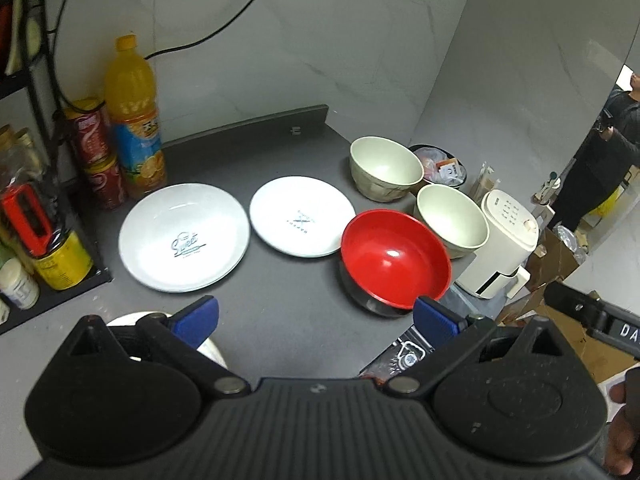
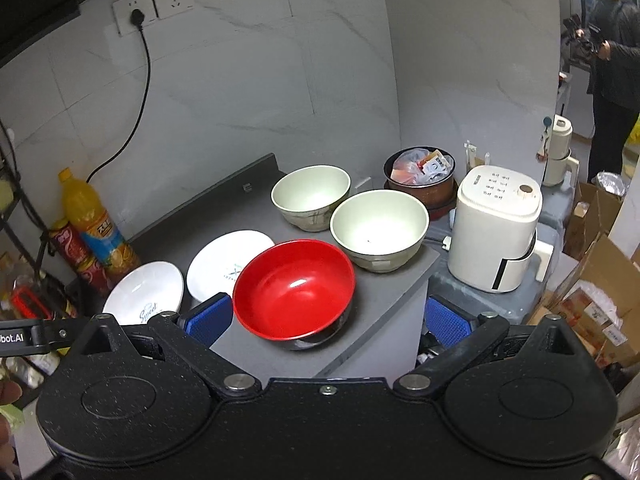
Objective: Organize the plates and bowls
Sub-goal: 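Move both grippers toward the cream bowl beside the red bowl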
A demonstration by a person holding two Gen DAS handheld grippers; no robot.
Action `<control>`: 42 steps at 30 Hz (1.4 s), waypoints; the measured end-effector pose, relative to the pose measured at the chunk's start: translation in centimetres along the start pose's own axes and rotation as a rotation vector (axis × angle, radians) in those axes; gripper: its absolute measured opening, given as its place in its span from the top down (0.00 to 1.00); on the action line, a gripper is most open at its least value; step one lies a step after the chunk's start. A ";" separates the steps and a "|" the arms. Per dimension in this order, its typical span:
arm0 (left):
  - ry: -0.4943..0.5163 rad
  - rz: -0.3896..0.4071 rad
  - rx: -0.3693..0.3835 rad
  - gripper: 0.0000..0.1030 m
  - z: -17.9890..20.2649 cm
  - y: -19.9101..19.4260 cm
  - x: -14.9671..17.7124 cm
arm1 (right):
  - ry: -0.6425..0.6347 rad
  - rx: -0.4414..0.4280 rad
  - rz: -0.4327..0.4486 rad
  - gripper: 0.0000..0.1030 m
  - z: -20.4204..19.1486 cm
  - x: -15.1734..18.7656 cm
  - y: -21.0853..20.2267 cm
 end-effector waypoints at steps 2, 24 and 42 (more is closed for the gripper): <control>0.003 -0.005 0.008 0.00 0.0 0.5 -0.8 | -0.005 -0.005 0.006 0.00 0.0 -0.4 0.3; -0.055 0.028 0.032 0.01 4.4 7.2 -10.0 | 0.061 -0.014 -0.016 0.00 5.9 -8.5 7.6; -0.100 -0.059 0.044 0.04 9.1 17.8 -16.0 | 0.062 -0.059 -0.137 0.09 11.4 -12.8 16.9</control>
Point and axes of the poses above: each gripper's, at about its wrist camera, not at the fingertips, and y roughly the way its jaws point, z to its right, x to its underside, the point moved 4 cm from there along y, roughly the way its jaws point, and after that the axes turned 15 degrees about -z, right-handed, at the moved point
